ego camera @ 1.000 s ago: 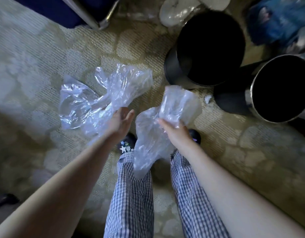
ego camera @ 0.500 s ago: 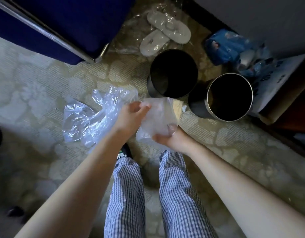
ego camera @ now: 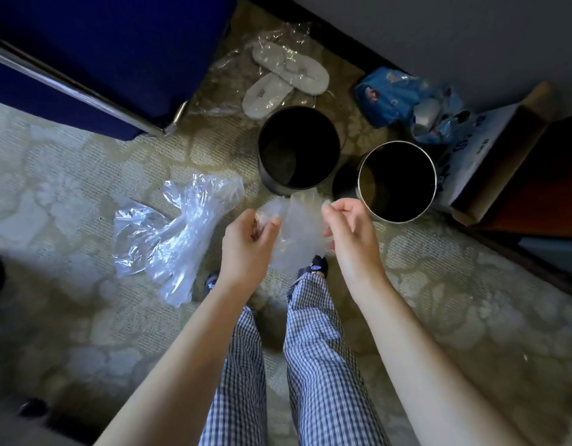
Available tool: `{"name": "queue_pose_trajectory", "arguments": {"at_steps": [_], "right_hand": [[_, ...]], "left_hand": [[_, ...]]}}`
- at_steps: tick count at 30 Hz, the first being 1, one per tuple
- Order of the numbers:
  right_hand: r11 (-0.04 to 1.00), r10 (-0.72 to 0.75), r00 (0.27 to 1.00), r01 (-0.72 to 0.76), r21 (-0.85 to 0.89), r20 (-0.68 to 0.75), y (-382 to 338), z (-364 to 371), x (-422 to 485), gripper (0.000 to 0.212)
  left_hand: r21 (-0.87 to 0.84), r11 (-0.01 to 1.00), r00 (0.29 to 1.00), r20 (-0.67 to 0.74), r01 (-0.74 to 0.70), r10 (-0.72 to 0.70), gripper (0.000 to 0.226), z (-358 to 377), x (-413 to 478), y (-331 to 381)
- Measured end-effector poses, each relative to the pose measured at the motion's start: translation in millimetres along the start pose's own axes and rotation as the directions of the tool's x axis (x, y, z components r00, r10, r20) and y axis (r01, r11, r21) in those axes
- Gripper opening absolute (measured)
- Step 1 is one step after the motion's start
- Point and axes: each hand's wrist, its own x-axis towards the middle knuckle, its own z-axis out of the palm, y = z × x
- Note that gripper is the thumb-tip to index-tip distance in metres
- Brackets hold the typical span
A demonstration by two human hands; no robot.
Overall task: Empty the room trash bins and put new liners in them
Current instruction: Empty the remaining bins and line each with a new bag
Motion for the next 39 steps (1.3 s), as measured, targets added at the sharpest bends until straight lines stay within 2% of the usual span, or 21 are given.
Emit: {"name": "queue_pose_trajectory", "arguments": {"at_steps": [4, 7, 11, 14, 18, 23, 25, 26, 28, 30, 31, 33, 35, 37, 39], "right_hand": [[0.968, 0.088, 0.992, -0.063, -0.245, 0.092, -6.6, 6.6, -4.1, 0.028], [0.922, 0.042, 0.998, -0.021, -0.386, 0.046, -6.0, 5.7, 0.5, 0.006], [0.96, -0.001, 0.998, -0.016, -0.281, -0.059, -4.3, -10.9, 2.3, 0.005], [0.979, 0.03, 0.992, -0.053, -0.196, -0.121, -0.7, -28.9, 2.7, 0.009], [0.987, 0.104, 0.971, -0.127, -0.097, -0.216, 5.1, -45.6, 0.9, 0.02], [0.985, 0.134, 0.968, -0.154, -0.082, -0.214, 7.6, -50.9, -3.3, 0.024], [0.987, 0.115, 0.976, -0.133, -0.086, -0.187, 6.2, -50.9, -4.3, 0.025], [0.988, 0.108, 0.98, -0.124, -0.088, -0.17, 4.7, -50.7, -4.9, 0.024], [0.989, 0.094, 0.987, -0.107, -0.101, -0.129, 1.4, -48.9, -5.0, 0.021], [0.987, 0.089, 0.993, -0.099, -0.126, -0.082, -0.9, -45.6, -4.3, 0.023], [0.985, 0.092, 0.994, -0.099, -0.139, -0.06, -1.7, -43.3, -3.4, 0.025], [0.98, 0.095, 0.995, -0.099, -0.17, -0.032, -3.8, -36.7, -2.4, 0.03], [0.978, 0.096, 0.995, -0.099, -0.182, -0.03, -6.7, -29.0, -2.8, 0.033], [0.987, 0.118, 0.992, -0.121, -0.101, -0.039, -9.3, -22.6, -3.1, 0.036], [0.988, 0.154, 0.987, -0.155, -0.023, -0.045, -10.8, -19.1, -2.4, 0.04]], "left_hand": [[0.001, 0.997, 0.995, 0.06, -0.078, 0.077, 0.04, 8.2, -6.1, 9.6], [-0.019, 0.999, 0.997, 0.054, -0.049, 0.05, 0.042, 10.6, -8.1, 11.5], [-0.036, 0.997, 0.995, -0.074, 0.065, -0.068, 0.032, 7.0, -7.4, 10.8], [-0.123, 0.976, 0.963, -0.181, 0.179, -0.2, 0.032, 1.2, -3.1, 6.2], [-0.263, 0.925, 0.911, -0.237, 0.275, -0.338, 0.029, -1.6, -2.2, 3.1], [-0.43, 0.832, 0.842, -0.243, 0.351, -0.481, 0.029, 1.9, -1.6, 5.2], [-0.369, 0.85, 0.831, -0.271, 0.376, -0.485, 0.019, 1.4, 1.5, 1.0], [-0.263, 0.883, 0.846, -0.279, 0.388, -0.455, 0.018, 0.1, 2.1, -0.5], [0.034, 0.946, 0.917, -0.259, 0.322, -0.303, 0.044, -3.0, -0.3, -1.0], [0.291, 0.956, 0.986, -0.17, 0.047, 0.003, 0.055, -3.5, -8.3, 5.4], [0.368, 0.924, 0.986, -0.082, -0.105, 0.144, 0.053, -1.7, -11.7, 10.0], [0.43, 0.838, 0.941, 0.124, -0.336, 0.313, 0.052, 4.8, -15.5, 17.1], [0.391, 0.786, 0.871, 0.32, -0.479, 0.372, 0.05, 13.7, -17.5, 21.0], [0.331, 0.784, 0.832, 0.393, -0.526, 0.392, 0.041, 19.5, -18.3, 24.4], [0.296, 0.787, 0.823, 0.378, -0.542, 0.425, 0.03, 22.5, -17.0, 24.0]]}}
